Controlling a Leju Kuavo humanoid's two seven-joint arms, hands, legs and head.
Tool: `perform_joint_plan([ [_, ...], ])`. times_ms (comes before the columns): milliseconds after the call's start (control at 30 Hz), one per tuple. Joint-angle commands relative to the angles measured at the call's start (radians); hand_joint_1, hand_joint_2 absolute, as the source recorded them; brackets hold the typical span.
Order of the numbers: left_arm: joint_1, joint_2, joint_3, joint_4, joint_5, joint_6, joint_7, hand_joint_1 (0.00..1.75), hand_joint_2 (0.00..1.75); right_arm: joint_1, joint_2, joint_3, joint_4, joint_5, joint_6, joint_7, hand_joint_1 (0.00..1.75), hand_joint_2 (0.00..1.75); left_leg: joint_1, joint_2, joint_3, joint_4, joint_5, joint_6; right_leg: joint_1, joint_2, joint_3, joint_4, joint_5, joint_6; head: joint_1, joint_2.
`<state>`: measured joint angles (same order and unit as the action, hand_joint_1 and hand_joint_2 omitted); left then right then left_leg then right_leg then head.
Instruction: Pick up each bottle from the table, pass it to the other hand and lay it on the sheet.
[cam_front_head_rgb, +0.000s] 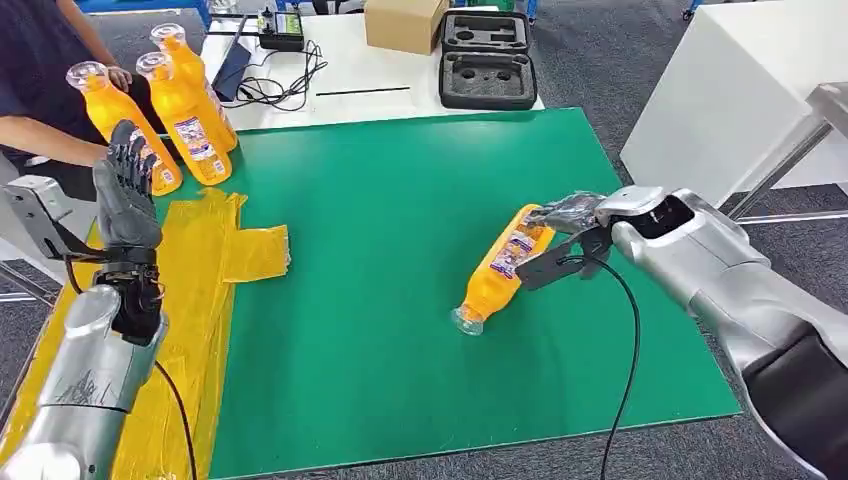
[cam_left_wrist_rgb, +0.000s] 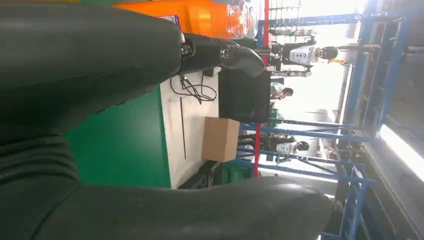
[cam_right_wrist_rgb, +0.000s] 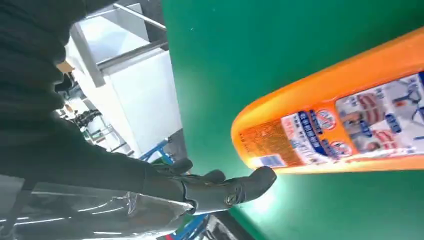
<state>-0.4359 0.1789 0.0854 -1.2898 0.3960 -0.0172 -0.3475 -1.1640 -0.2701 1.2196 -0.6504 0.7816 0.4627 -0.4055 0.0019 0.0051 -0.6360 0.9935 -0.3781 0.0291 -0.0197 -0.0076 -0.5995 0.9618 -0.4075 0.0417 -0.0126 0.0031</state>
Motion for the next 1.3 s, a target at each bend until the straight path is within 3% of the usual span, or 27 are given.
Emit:
perform_joint_plan([
  [33, -0.078, -0.035, -0.039, 0.113, -0.006, -0.003, 0.002, 0.0, 0.0, -0.035, 0.04, 0.116, 0.058, 0.041, -0.097, 0.016, 0.0, 1.75, 0.0, -0.002, 0.003, 0.0, -0.001, -0.001, 0.0, -0.001, 0.004, 0.0, -0.002, -0.002, 0.0, 0.0],
  [267, -0.101, -0.062, -0.058, 0.136, -0.011, -0.01, -0.01, 0.0, 0.0, -0.01, 0.081, 0.164, 0.06, 0.141, -0.283, 0.068, 0.0, 1.75, 0.001, 0.0, 0.004, 0.001, -0.002, -0.002, 0.001, 0.0, 0.004, 0.001, -0.002, -0.003, 0.0, 0.0],
  [600, -0.151, -0.1, -0.082, 0.173, -0.025, -0.03, 0.001, 0.0, 0.0, 0.126, 0.068, 0.105, 0.044, 0.205, -0.403, 0.133, 0.0, 1.75, 0.001, -0.002, 0.004, 0.0, -0.002, -0.001, 0.001, -0.001, 0.005, -0.001, -0.002, -0.002, 0.0, 0.0],
  [967, -0.191, -0.143, -0.109, 0.207, -0.053, -0.054, 0.018, 0.0, 0.0, 0.214, 0.016, 0.031, -0.007, 0.217, -0.401, 0.126, 0.0, 1.75, 0.001, -0.003, 0.002, 0.001, -0.001, -0.001, 0.001, -0.003, 0.003, 0.0, -0.002, -0.002, 0.0, 0.0],
  [1300, -0.187, -0.143, -0.103, 0.207, -0.058, -0.058, 0.022, 0.0, 0.0, 0.234, -0.009, 0.02, -0.02, 0.242, -0.411, 0.127, 0.0, 1.75, 0.001, -0.002, 0.005, 0.001, -0.003, -0.002, 0.001, -0.001, 0.005, 0.0, -0.003, -0.003, 0.0, 0.0],
])
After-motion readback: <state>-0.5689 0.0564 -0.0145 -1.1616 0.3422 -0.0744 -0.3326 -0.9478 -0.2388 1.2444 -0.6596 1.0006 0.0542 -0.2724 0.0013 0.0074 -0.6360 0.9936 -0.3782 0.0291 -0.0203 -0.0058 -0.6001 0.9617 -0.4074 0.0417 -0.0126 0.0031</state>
